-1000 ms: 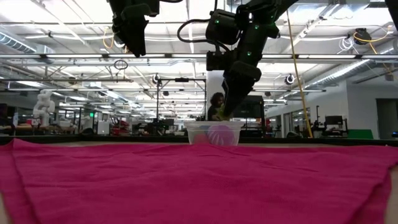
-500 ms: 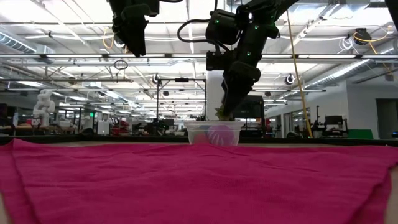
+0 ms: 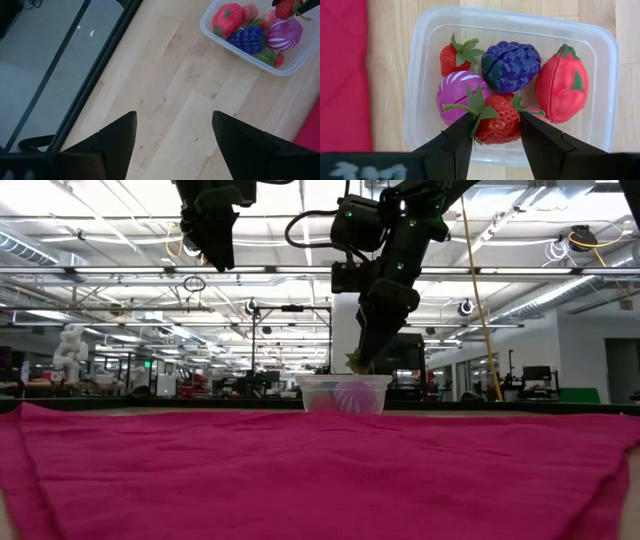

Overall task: Pick and placing Produce into tupperware
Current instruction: Put the red strawberry into the transparent bin, then return to Home Position

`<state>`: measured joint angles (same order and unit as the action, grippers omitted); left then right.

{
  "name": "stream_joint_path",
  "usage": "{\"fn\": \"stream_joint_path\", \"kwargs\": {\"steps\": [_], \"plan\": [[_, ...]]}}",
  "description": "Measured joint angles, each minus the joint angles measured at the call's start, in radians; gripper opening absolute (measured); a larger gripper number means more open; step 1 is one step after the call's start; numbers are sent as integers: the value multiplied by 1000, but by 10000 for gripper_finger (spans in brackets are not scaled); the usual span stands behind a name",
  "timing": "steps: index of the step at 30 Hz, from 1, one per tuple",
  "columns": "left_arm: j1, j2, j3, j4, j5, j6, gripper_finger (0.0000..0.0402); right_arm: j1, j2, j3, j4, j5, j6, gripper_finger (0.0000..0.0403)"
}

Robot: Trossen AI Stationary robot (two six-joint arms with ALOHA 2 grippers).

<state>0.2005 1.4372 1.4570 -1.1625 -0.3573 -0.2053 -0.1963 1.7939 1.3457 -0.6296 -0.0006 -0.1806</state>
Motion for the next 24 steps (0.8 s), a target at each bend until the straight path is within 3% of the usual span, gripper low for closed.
{"fn": "stream_joint_path", "kwargs": {"steps": [11, 24], "plan": [[0, 0, 0, 0, 0, 0, 267, 0, 0, 0, -9, 0, -17, 157], [0, 0, 0, 0, 0, 0, 267, 0, 0, 0, 33, 0, -20, 244]]}}
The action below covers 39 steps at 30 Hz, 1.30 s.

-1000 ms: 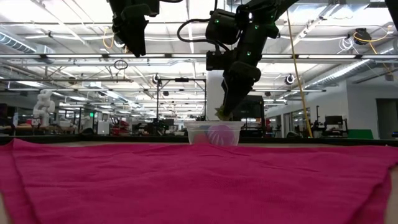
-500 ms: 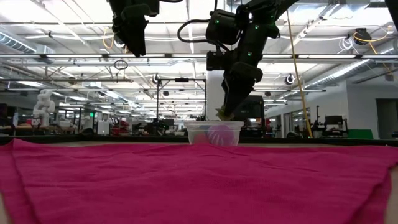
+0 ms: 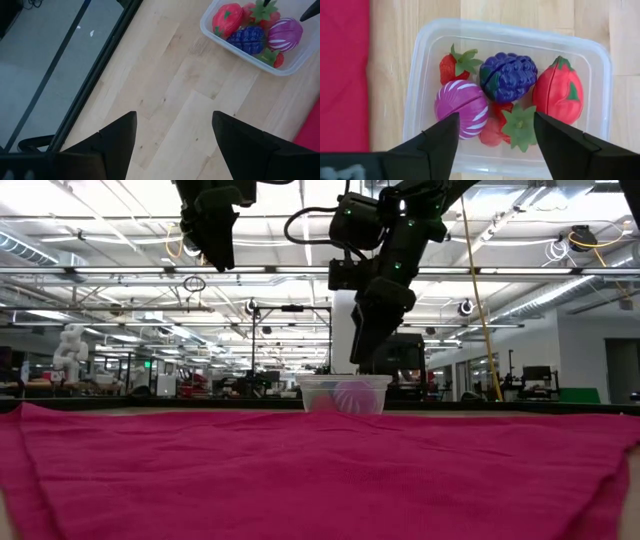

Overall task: Pick and placing Produce into tupperware
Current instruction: Return to Home Position

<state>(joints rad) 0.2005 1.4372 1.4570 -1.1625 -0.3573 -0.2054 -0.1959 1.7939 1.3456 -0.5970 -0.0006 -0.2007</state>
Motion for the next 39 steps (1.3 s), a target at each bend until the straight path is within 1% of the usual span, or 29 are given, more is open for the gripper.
{"fn": "stream_joint_path", "kwargs": {"steps": [4, 9, 13, 18, 21, 25, 27, 29, 34, 36, 39], "plan": [[0, 0, 0, 0, 0, 0, 266, 0, 0, 0, 3, 0, -2, 255], [0, 0, 0, 0, 0, 1, 266, 1, -2, 0, 3, 0, -2, 255], [0, 0, 0, 0, 0, 53, 266, 13, -27, 0, 5, 0, -3, 254], [0, -8, 0, 22, 0, 89, 266, 36, -131, -1, 43, 0, -48, 254], [0, -33, 0, 101, 10, 110, 266, 42, -228, -1, 80, 0, -43, 254], [0, -122, 1, 220, 113, 174, 267, 41, -365, -1, 83, 0, 10, 254], [0, -181, 0, 236, 159, 192, 266, 45, -432, -1, 71, 1, 28, 254], [0, -253, 1, 253, 174, 203, 266, 49, -500, 0, 59, 0, 40, 254], [-8, -460, 0, 218, 192, 136, 266, 70, -666, -1, 37, -3, 89, 254], [-25, -538, 0, 216, 237, 98, 267, 80, -735, -1, 27, -2, 126, 254], [-63, -635, -23, 221, 325, 64, 266, 94, -831, -1, -36, -4, 187, 254]]}}
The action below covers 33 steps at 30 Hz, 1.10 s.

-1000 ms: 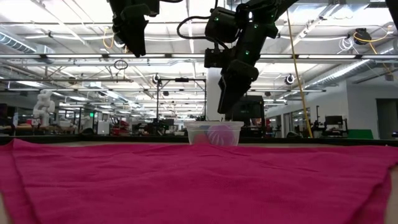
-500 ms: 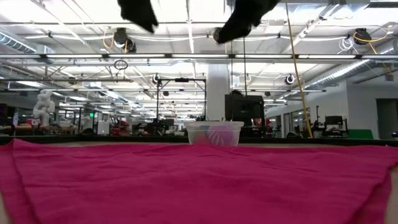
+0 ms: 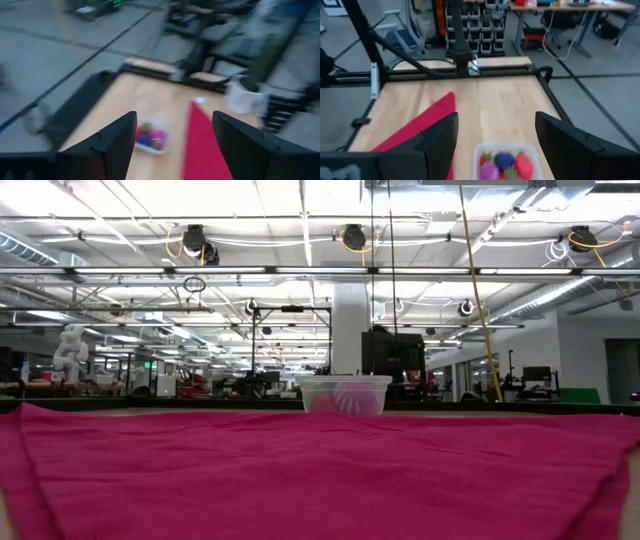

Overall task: Pick and placing Produce into tupperware
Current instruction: Return to Home Position

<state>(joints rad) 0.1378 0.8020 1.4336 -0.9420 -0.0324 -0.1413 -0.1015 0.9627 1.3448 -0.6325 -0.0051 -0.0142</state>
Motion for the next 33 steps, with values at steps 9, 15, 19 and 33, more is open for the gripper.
{"fn": "stream_joint_path", "kwargs": {"steps": [9, 15, 19, 33], "plan": [[-100, -273, -238, 27, 132, -75, 266, 100, -262, -145, -38, -64, 170, 254], [-134, -417, -536, 235, 189, -100, 266, 169, -426, -451, 193, -161, 252, 254], [-164, -471, -721, 436, 292, -107, 266, 209, -514, -650, 336, -167, 294, 254], [-280, -734, -969, 579, 181, -139, 266, 274, -949, -859, 343, -181, 290, 254]]}}
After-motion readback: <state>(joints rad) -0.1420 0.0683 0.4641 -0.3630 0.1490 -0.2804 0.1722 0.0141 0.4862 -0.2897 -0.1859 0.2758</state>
